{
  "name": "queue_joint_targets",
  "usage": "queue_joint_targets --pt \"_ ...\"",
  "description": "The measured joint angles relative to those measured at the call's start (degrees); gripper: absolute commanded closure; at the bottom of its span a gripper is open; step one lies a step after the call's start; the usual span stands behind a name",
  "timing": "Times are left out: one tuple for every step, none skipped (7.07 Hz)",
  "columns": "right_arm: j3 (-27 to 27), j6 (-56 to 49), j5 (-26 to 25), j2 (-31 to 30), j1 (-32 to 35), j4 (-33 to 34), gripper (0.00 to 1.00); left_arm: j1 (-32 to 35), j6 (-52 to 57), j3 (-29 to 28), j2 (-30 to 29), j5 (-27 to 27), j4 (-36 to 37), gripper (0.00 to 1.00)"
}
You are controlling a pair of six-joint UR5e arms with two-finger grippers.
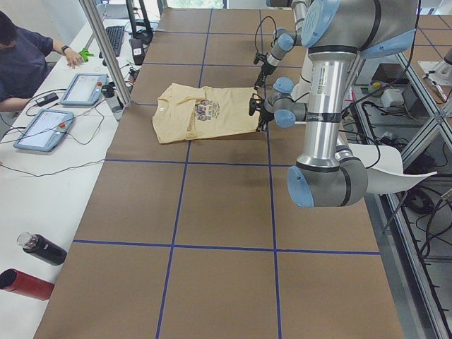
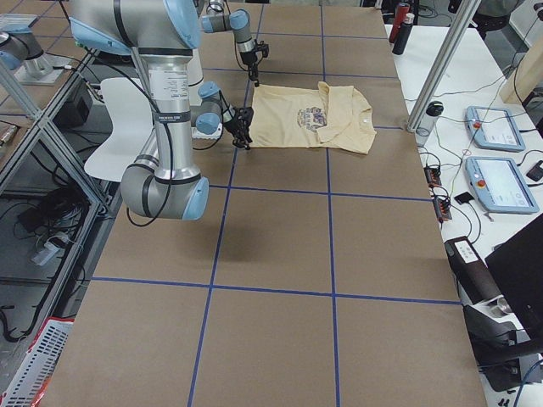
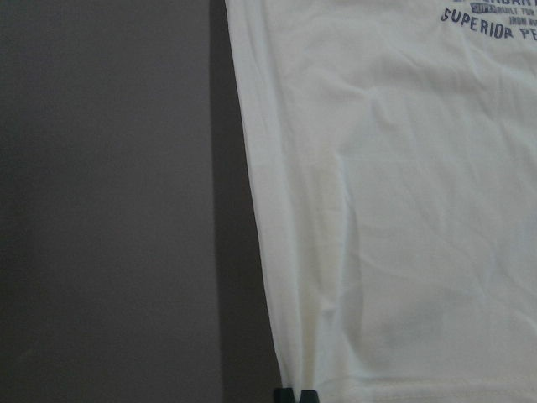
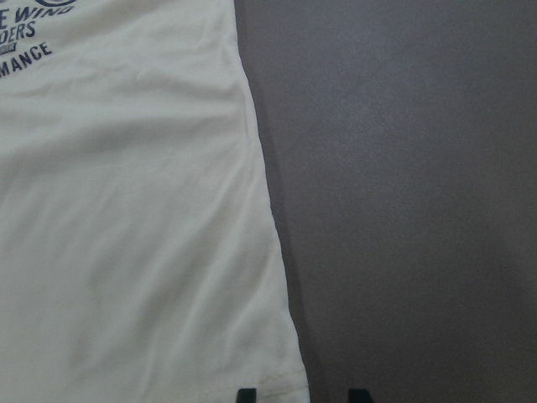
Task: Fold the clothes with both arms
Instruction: 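Grasp the hem corners with both grippers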
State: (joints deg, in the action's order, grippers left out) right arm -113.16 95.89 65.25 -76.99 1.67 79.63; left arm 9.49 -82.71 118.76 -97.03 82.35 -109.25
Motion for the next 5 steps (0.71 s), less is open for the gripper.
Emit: queue_joint_targets --pt "0.1 0.02 -0.08 0.18 0.01 0.0 0.73 0.0 0.0 0.04 0.0 0.0 0.0 1.0" --pt "0.22 0.04 -0.17 0.38 0.05 0.0 0.75 0.0 0.0 0.05 0.0 0.0 0.0 1.0" --pt "0.32 0.02 -0.33 0.47 0.1 0.0 0.75 0.0 0.0 0.13 0.01 0.0 0.0 1.0" --pt "0.45 0.01 -0.47 0.49 0.17 0.0 0.75 0.0 0.0 0.21 0.05 0.0 0.0 1.0" --pt "0.57 -0.04 -0.52 0.51 0.27 0.0 0.75 0.0 0.0 0.28 0.08 0.0 0.0 1.0"
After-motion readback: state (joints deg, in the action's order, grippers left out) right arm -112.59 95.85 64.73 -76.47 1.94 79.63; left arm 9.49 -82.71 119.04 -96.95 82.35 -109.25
